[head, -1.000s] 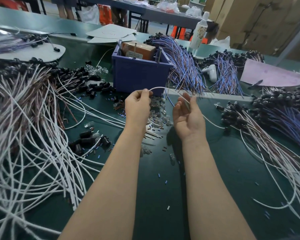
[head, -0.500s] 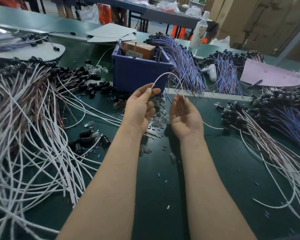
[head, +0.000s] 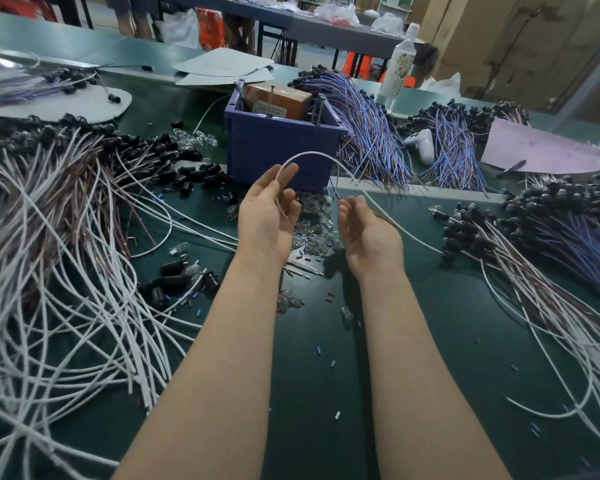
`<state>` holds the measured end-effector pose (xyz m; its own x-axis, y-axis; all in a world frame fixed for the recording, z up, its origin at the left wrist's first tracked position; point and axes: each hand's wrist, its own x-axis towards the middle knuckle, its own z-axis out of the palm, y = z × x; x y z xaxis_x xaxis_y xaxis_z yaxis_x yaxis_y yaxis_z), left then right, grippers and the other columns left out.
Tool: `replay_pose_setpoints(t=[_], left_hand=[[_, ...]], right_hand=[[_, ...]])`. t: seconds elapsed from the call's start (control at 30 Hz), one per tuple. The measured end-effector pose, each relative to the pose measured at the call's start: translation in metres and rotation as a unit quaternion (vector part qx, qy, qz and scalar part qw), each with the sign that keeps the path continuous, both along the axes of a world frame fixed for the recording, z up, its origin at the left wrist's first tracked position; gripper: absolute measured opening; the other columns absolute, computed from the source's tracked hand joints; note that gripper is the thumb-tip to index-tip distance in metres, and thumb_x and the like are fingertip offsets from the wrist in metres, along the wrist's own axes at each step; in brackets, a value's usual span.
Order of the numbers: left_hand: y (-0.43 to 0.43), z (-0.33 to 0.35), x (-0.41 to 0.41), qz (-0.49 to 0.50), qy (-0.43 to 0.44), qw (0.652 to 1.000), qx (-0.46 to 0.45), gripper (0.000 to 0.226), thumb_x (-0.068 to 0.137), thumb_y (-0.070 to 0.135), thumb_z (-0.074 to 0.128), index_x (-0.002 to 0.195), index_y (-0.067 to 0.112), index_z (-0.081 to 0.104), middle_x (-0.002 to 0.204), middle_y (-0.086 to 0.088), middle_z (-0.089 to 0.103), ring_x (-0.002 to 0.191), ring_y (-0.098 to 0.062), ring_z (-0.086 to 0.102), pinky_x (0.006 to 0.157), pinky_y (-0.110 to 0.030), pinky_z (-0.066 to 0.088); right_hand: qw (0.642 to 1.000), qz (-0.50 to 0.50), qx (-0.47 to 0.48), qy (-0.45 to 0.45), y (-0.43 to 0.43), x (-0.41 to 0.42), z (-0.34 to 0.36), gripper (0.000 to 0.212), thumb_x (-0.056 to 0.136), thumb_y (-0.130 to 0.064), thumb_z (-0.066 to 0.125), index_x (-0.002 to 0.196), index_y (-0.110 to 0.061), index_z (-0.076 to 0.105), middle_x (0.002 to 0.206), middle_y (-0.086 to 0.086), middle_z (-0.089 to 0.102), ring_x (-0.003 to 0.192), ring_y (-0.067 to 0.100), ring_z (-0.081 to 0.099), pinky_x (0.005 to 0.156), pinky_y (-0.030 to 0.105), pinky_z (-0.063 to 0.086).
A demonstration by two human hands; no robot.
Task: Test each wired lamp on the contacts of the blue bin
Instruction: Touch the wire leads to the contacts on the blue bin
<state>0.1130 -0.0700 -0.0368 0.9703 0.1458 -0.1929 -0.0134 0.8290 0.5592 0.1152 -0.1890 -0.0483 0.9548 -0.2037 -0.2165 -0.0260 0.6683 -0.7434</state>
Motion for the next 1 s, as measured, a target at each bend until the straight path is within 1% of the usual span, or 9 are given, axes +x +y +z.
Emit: replay_pose_setpoints(t=[0.1,0.2,0.27,0.37,0.43,0.6,0.67,0.77,1.0], left_hand=[[-0.010,0.000,-0.002,-0.040,0.004,0.990,0.132,0.013,0.100,0.005,0.041,0.093,0.011,0.051,0.079,-0.004,0.068,0.044,-0.002,0.043,0.041,-0.012,0.037],[-0.016,-0.004,-0.004,-0.052,-0.016,0.958,0.281,0.014,0.098,0.004,0.046,0.088,0.012,0.051,0.073,-0.002,0.064,0.041,-0.003,0.037,0.038,-0.012,0.033],[-0.015,-0.007,-0.003,-0.032,-0.036,0.932,0.360,0.016,0.096,0.004,0.051,0.084,0.014,0.056,0.071,0.000,0.060,0.040,0.000,0.040,0.040,-0.012,0.034],[-0.016,-0.009,-0.003,-0.012,-0.064,0.888,0.455,0.010,0.093,0.005,0.056,0.088,0.011,0.063,0.069,0.003,0.056,0.052,-0.002,0.047,0.050,-0.016,0.043],[-0.018,-0.009,-0.004,-0.011,-0.078,0.870,0.486,0.009,0.092,0.006,0.058,0.089,0.012,0.064,0.069,0.006,0.059,0.059,-0.005,0.052,0.062,-0.025,0.050],[-0.019,-0.007,-0.004,-0.022,-0.101,0.836,0.539,0.009,0.090,0.009,0.060,0.088,0.013,0.067,0.073,0.003,0.064,0.068,-0.015,0.057,0.074,-0.030,0.050],[-0.020,-0.008,-0.004,-0.029,-0.102,0.827,0.552,0.008,0.090,0.010,0.061,0.092,0.010,0.069,0.076,0.000,0.064,0.069,-0.015,0.056,0.077,-0.032,0.050],[-0.022,-0.011,-0.004,-0.030,-0.084,0.812,0.577,0.010,0.090,0.015,0.062,0.094,0.008,0.068,0.079,-0.001,0.064,0.074,-0.014,0.057,0.078,-0.028,0.048],[-0.014,-0.013,-0.002,-0.011,-0.041,0.787,0.616,0.013,0.092,0.022,0.059,0.091,0.011,0.067,0.076,0.002,0.062,0.071,-0.011,0.054,0.067,-0.019,0.038]], right_hand=[[0.997,0.034,-0.061,-0.020,0.004,-0.002,0.001,0.020,0.095,-0.011,0.054,0.081,-0.001,0.063,0.061,0.003,0.068,0.052,0.007,0.062,0.053,0.014,0.053],[0.993,0.051,-0.102,-0.040,0.005,-0.004,0.002,0.022,0.097,-0.011,0.050,0.083,-0.002,0.063,0.063,0.003,0.062,0.049,0.005,0.055,0.052,0.013,0.050],[0.988,0.054,-0.135,-0.047,0.005,-0.005,0.002,0.022,0.098,-0.011,0.048,0.084,-0.002,0.063,0.064,0.003,0.058,0.050,0.006,0.052,0.052,0.012,0.048],[0.982,0.050,-0.172,-0.063,0.007,-0.006,0.002,0.023,0.098,-0.011,0.048,0.082,-0.005,0.064,0.063,0.002,0.060,0.052,0.006,0.053,0.055,0.014,0.049],[0.979,0.061,-0.176,-0.078,0.008,-0.007,0.002,0.022,0.098,-0.012,0.049,0.084,-0.006,0.065,0.063,0.001,0.062,0.056,0.008,0.054,0.057,0.016,0.049],[0.965,0.034,-0.240,-0.099,0.006,-0.006,-0.001,0.011,0.093,-0.011,0.058,0.087,-0.007,0.067,0.079,0.009,0.064,0.075,0.019,0.056,0.071,0.026,0.048],[0.963,-0.008,-0.252,-0.094,0.005,-0.005,-0.001,0.013,0.092,-0.010,0.060,0.081,-0.010,0.066,0.071,0.002,0.066,0.067,0.011,0.059,0.064,0.020,0.049],[0.974,-0.066,-0.201,-0.075,0.000,-0.002,0.001,0.018,0.092,-0.009,0.059,0.075,-0.011,0.062,0.057,-0.005,0.061,0.051,0.002,0.055,0.053,0.014,0.046],[0.988,-0.140,-0.049,-0.038,-0.016,0.000,0.003,0.019,0.094,-0.008,0.056,0.076,-0.010,0.061,0.048,-0.008,0.061,0.044,0.000,0.055,0.050,0.012,0.048]])
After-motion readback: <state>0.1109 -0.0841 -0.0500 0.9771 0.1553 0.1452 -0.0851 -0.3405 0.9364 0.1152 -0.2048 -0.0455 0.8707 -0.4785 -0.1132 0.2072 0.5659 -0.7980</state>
